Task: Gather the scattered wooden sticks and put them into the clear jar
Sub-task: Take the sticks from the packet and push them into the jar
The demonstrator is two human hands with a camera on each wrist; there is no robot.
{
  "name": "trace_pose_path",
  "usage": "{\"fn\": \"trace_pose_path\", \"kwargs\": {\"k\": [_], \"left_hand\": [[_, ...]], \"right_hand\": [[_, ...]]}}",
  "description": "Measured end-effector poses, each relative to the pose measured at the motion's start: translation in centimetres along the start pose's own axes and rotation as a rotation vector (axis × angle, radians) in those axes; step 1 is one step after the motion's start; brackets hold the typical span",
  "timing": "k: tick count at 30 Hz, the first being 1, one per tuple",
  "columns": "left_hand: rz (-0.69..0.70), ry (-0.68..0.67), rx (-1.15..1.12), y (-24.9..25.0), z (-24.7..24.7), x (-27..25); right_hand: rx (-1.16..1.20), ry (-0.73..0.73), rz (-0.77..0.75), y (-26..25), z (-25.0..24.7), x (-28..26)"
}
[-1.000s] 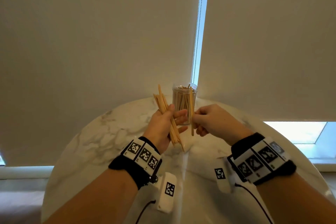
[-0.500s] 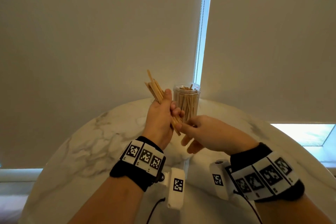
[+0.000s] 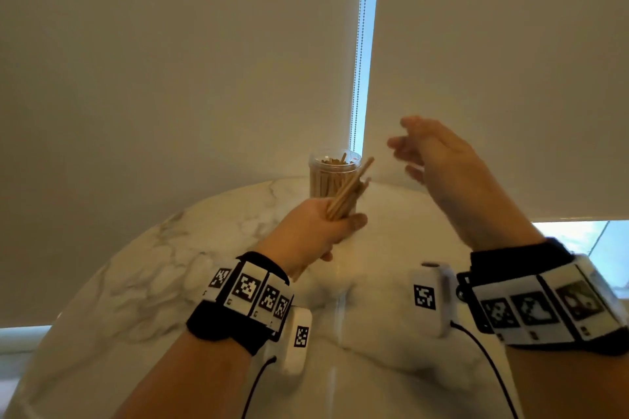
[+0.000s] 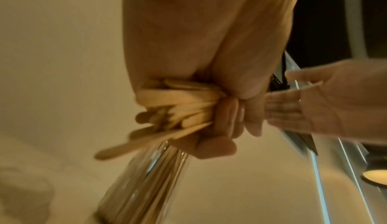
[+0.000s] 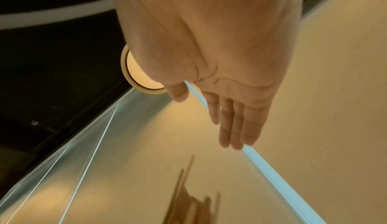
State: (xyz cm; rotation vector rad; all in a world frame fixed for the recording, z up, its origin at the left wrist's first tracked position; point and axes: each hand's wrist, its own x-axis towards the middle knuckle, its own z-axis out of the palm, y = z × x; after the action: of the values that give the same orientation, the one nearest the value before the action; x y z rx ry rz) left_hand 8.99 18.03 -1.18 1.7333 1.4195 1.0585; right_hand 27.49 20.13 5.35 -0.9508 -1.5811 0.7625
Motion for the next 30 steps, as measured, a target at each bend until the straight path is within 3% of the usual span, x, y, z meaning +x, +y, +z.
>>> {"fn": "trace_pose_path", "kwargs": {"k": [2,5,7,12,18,25,28,30], "left_hand": [[0.016,-0.073,0.117,0.5,0.8,-0.1],[0.084,-0.111,0.278,1.4,1.9,-0.2],[0.098,-0.137,0.369,1.8,2.4,-0.4],[0.109,-0.058,0.459,2.0,2.0,-0.6],[0.21,0.003,0.477,2.4,0.5,-0.8],[0.189,-0.016,0.49,3.3,-1.8,-1.4],[0.169,0.089,0.451,3.1,-3.4,-1.4],[0.119,0.256,0.26,2.8,-4.7,-1.1]], "right_hand": [[-0.137,0.015,-0.105,-1.1,0.0,-0.5],[-0.652,-0.214,-0.135,-0.3,2.2,-1.5],[-0.949,-0.273,-0.141,1.1,3.4,-1.6],[-1.233,-0.426,-0.136,1.2,3.1,-2.2],[-1.088,-0.31,-0.182,1.2,3.4,-1.6],[-0.917,-0.332,-0.139,2.9,3.7,-0.8],[-0.888,-0.342,-0.105,2.6,3.0,-0.7],[-0.856,-0.327,-0.027,2.7,2.1,-0.5]]}}
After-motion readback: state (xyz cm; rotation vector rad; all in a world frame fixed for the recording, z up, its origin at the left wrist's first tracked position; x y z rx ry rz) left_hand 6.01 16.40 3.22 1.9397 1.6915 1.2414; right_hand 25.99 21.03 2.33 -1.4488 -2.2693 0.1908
